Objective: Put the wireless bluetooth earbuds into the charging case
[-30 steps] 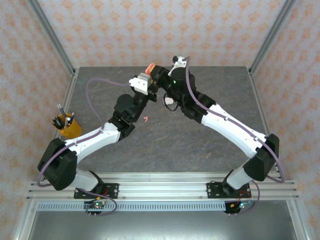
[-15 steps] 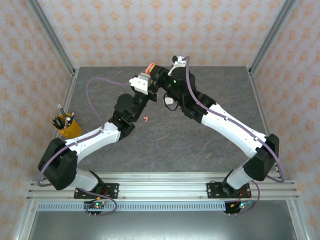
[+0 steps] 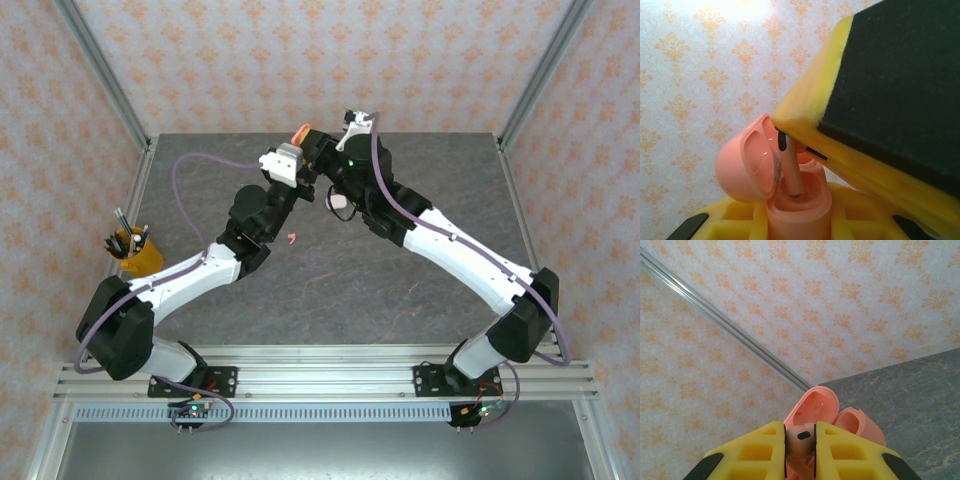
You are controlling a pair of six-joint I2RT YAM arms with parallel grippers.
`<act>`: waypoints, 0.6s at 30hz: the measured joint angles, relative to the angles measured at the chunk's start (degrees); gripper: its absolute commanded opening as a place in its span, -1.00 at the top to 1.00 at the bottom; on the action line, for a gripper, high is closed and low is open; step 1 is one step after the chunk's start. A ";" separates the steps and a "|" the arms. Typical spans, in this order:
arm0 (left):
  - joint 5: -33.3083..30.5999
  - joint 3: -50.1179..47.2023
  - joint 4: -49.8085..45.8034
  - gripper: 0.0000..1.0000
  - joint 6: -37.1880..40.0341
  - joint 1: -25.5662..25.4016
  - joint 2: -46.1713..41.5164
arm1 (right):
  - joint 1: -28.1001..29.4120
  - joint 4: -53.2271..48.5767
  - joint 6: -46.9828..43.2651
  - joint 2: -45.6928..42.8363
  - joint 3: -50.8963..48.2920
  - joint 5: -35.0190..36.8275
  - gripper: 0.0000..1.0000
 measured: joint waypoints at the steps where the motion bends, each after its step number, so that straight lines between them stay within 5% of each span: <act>1: 0.00 0.07 -0.22 1.00 0.00 0.00 0.00 | 0.02 0.22 -0.26 -0.17 -0.31 0.02 0.66; 18: 0.85 1.46 -2.12 1.00 -0.02 0.00 0.26 | 0.24 2.84 -2.32 -2.10 -3.23 -0.02 0.67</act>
